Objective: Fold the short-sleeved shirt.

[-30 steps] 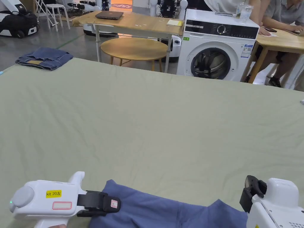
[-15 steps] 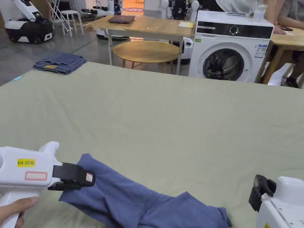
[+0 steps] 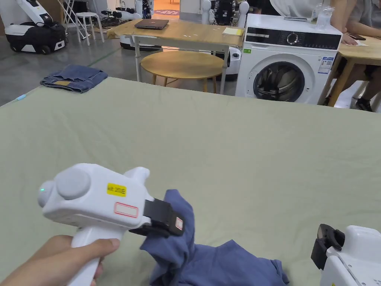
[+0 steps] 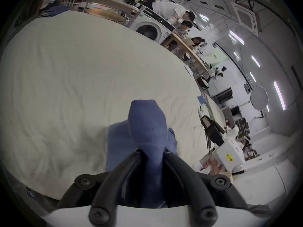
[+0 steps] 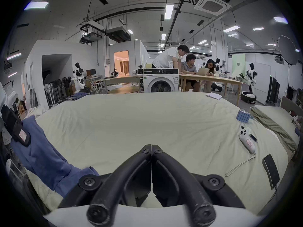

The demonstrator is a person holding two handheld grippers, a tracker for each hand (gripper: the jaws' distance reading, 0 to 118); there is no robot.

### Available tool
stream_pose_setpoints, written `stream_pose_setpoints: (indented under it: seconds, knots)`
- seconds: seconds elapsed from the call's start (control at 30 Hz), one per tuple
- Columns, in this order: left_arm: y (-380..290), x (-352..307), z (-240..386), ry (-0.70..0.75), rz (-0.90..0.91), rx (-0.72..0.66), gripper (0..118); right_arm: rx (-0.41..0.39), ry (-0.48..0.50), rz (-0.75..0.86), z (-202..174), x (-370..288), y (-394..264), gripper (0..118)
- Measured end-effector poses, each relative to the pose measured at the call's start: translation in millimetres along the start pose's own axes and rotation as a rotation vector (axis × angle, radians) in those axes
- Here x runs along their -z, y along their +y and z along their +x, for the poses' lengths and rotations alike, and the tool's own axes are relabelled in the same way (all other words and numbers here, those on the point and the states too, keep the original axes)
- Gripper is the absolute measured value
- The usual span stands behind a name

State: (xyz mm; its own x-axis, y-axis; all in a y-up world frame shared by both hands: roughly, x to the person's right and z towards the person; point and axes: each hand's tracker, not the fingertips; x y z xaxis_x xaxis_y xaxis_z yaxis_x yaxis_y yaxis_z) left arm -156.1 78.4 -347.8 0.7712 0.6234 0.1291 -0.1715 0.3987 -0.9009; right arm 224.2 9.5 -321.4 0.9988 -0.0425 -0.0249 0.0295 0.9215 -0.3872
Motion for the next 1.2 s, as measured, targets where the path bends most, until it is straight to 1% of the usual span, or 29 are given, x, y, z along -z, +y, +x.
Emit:
stream_pose_setpoints:
  seconds: [0.13, 0.27, 0.37, 0.53, 0.67, 0.73, 0.77, 0.8, 0.87, 0.9, 0.97, 1.07, 1.17, 1.2]
  knots:
    - [2.3, 38.7, 25.4, 0.023, -0.084, 0.077, 5, 0.004, -0.007, -0.008, 2.6, -1.2, -1.3, 0]
    - [-2.0, 85.1, 47.4, 0.076, -0.159, 0.116, 5, 0.008, -0.014, -0.013, 6.0, -2.4, -2.5, 0]
    - [-6.0, 121.2, 56.3, 0.101, -0.192, 0.096, 5, 0.010, -0.021, -0.018, 8.6, -3.1, -4.0, 0]
    - [-13.1, 162.3, 63.9, 0.136, -0.216, 0.092, 5, 0.016, -0.030, -0.029, 13.7, -5.1, -7.4, 0]
    - [-17.8, 174.7, 64.7, 0.148, -0.217, 0.062, 5, 0.016, -0.037, -0.036, 17.2, -5.7, -9.3, 0]
    - [-19.0, 174.4, 69.9, 0.146, -0.211, 0.069, 6, 0.014, -0.041, -0.039, 18.5, -5.6, -10.0, 0]
    - [-18.3, 174.1, 72.1, 0.151, -0.213, 0.085, 9, 0.014, -0.041, -0.041, 18.9, -5.6, -10.5, 0]
    - [-18.5, 173.5, 72.0, 0.147, -0.211, 0.085, 16, 0.014, -0.041, -0.042, 19.1, -5.5, -10.7, 0]
    - [-16.0, 170.9, 72.5, 0.096, -0.217, 0.073, 36, 0.014, -0.043, -0.046, 19.4, -5.6, -11.1, 0]
    - [-15.2, 168.5, 72.3, 0.057, -0.225, 0.057, 41, 0.015, -0.042, -0.046, 20.3, -5.3, -12.1, 0]
    - [-12.1, 159.5, 77.0, 0.037, -0.211, 0.060, 44, 0.015, -0.043, -0.047, 21.1, -5.9, -13.1, 0]
    - [-6.2, 144.2, 88.1, 0.014, -0.184, 0.134, 44, 0.011, -0.045, -0.047, 21.3, -6.8, -13.6, 0]
    - [-0.8, 133.0, 84.5, -0.080, -0.173, 0.117, 44, 0.019, -0.047, -0.045, 22.7, -7.3, -13.6, 0]
    - [-1.5, 132.8, 81.6, -0.088, -0.164, 0.118, 40, 0.024, -0.049, -0.044, 23.1, -7.4, -13.5, 0]
